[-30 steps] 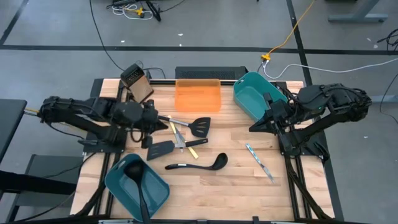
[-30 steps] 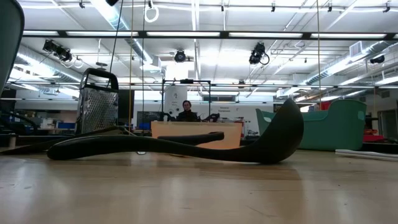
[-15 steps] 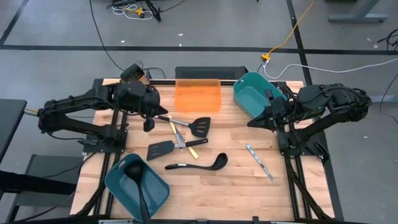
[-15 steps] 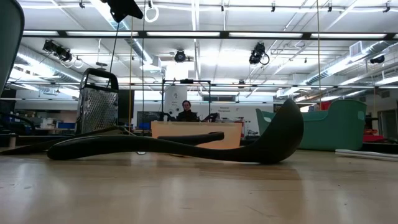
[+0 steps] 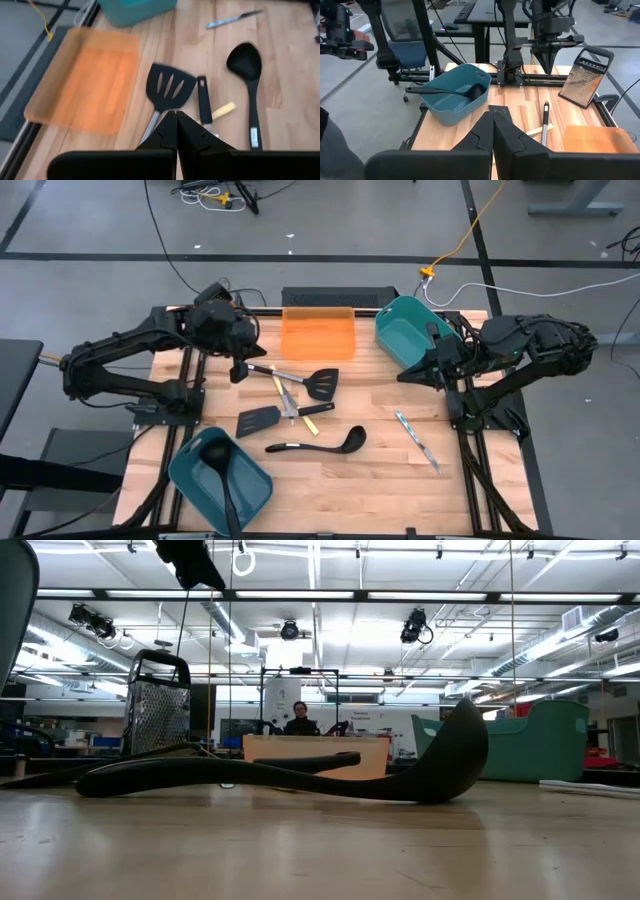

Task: Pick & Place Kitchen Items
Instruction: Put the top black spatula into the green bin

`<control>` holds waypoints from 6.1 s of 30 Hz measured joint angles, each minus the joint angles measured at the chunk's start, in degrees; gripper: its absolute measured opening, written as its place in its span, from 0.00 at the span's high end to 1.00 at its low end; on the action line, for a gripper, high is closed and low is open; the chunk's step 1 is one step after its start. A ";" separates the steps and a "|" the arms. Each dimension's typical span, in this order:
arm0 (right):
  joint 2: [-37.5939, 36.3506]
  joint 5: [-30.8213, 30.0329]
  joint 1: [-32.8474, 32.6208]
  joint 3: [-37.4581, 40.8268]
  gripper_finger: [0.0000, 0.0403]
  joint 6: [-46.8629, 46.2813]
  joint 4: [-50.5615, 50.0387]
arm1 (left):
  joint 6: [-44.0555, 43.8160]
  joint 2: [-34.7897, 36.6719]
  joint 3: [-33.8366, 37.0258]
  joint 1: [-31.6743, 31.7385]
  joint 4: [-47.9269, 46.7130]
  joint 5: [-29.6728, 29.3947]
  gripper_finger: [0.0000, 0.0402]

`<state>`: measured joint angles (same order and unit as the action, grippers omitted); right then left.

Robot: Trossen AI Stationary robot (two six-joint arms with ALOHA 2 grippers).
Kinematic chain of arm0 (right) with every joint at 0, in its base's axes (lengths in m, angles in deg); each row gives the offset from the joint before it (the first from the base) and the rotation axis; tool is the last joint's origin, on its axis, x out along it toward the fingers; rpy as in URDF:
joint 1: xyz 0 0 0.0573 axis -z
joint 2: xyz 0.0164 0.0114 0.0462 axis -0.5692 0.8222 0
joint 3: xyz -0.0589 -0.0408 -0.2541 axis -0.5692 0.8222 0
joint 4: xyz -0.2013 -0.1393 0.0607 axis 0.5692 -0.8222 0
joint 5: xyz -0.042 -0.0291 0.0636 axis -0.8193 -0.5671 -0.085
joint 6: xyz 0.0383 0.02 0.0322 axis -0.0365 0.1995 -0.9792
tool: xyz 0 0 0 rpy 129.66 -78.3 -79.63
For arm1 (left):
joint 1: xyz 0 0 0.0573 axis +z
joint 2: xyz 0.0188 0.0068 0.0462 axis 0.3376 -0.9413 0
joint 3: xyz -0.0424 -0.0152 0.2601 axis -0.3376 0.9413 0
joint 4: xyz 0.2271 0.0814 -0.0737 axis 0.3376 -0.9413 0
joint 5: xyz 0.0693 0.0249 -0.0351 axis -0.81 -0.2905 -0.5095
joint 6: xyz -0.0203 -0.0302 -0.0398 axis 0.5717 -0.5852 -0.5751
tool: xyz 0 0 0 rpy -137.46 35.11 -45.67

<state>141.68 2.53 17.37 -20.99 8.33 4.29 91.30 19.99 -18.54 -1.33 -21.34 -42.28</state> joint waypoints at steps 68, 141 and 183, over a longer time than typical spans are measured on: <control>0.02 0.17 -0.04 0.01 1.00 -0.04 -2.34 | 7.39 -14.79 3.20 6.49 -5.02 -4.29 1.00; 0.02 -0.02 -0.02 0.03 1.00 -1.97 -2.29 | 30.84 -9.45 29.71 14.88 11.62 -5.16 0.39; -1.46 -6.03 -0.02 0.07 1.00 -1.64 -10.01 | 32.79 -15.96 29.71 14.77 14.71 -6.61 0.36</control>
<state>140.21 -3.50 17.35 -20.92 6.70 -5.72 124.08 4.03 11.17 13.44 -6.63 -48.89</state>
